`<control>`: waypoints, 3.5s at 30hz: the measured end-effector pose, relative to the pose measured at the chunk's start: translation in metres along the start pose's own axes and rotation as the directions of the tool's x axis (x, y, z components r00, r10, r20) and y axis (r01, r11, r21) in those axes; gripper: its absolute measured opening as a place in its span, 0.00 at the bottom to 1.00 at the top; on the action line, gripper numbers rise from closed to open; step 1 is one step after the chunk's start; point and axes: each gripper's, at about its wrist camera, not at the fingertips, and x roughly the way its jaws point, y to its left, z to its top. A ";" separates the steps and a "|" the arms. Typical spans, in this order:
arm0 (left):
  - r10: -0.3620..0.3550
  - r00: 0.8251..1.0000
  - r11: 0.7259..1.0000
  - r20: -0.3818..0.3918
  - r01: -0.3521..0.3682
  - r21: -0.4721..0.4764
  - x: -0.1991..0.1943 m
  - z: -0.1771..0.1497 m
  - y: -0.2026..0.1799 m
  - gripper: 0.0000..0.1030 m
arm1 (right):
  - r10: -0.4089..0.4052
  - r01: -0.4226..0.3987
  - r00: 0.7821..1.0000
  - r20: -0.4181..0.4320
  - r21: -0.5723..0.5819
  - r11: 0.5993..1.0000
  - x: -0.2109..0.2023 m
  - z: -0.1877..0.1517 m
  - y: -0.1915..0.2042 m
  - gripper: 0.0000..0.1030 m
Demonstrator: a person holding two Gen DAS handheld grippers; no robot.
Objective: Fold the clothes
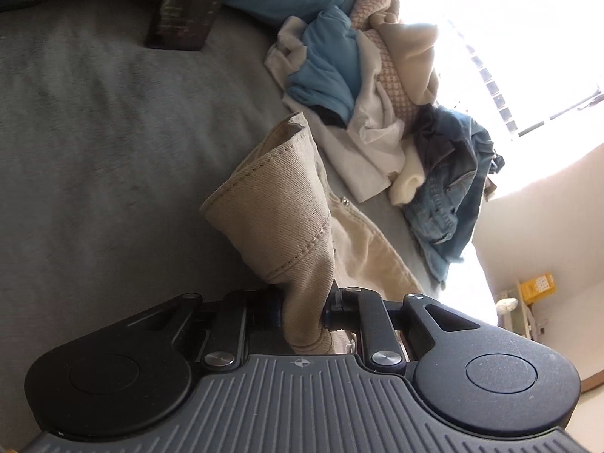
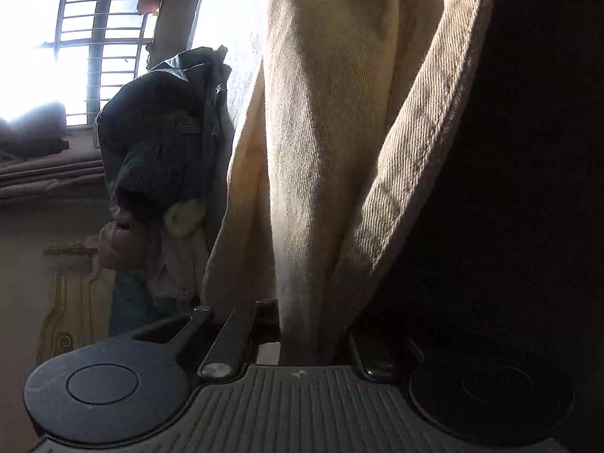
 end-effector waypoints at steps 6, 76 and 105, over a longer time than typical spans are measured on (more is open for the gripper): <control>0.046 0.984 0.998 -0.172 -0.054 -0.043 0.007 -0.018 0.058 0.25 | -0.062 0.069 0.995 -0.082 0.094 0.993 0.005 -0.001 -0.029 0.18; -0.112 0.993 0.749 -0.033 0.106 0.654 0.063 0.058 -0.087 0.29 | -0.105 0.160 0.987 0.121 -0.735 0.659 0.026 0.026 0.121 0.74; -0.066 0.984 0.698 -0.166 0.165 0.697 0.167 -0.061 -0.129 0.28 | -0.361 0.833 0.435 0.825 -0.521 -0.187 -0.027 0.128 0.040 0.30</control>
